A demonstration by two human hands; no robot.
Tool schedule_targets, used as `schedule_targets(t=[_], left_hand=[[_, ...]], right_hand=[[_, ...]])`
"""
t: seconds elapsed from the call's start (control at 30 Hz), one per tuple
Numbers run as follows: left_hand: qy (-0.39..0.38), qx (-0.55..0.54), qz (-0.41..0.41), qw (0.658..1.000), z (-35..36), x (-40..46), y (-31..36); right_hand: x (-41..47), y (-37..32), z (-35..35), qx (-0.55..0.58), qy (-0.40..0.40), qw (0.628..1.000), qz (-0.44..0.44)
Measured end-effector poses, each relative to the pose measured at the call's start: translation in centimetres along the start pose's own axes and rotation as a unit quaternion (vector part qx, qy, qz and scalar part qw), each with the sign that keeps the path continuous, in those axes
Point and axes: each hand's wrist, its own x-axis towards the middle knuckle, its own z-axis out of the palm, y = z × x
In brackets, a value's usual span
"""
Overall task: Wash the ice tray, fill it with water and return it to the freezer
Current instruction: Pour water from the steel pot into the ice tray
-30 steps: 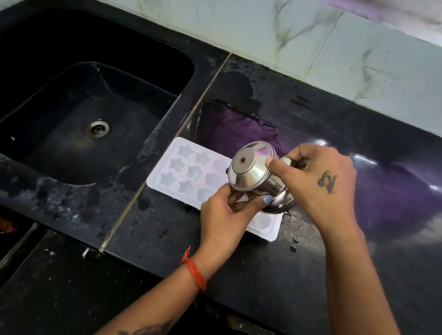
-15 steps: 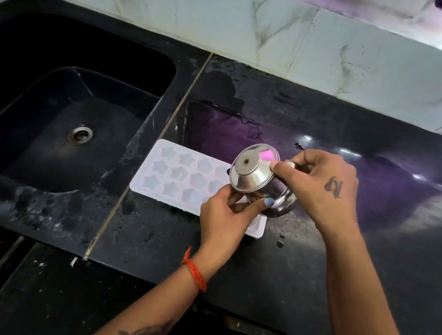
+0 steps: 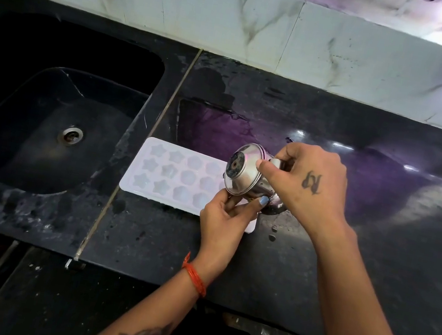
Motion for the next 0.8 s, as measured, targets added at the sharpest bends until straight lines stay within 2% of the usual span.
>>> schedule_targets(t=[0.2, 0.43, 0.53, 0.63, 0.8], left_hand=[[0.014, 0.017, 0.011, 1.000, 0.2, -0.1, 0.0], [0.043, 0.149, 0.065, 0.986, 0.2, 0.0, 0.3], [0.043, 0.174, 0.069, 0.981, 0.3, 0.3, 0.3], [0.028, 0.164, 0.057, 0.984, 0.7, 0.3, 0.4], [0.001, 0.102, 0.027, 0.994, 1.3, 0.0, 0.1]], right_hand=[[0.0, 0.6, 0.1, 0.029, 0.002, 1.000, 0.009], [0.1, 2.8, 0.2, 0.168, 0.002, 0.981, 0.099], [0.1, 3.3, 0.3, 0.204, 0.010, 0.971, 0.125], [0.0, 3.6, 0.1, 0.201, 0.020, 0.971, 0.131], [-0.4, 3.3, -0.8, 0.131, 0.027, 0.985, 0.111]])
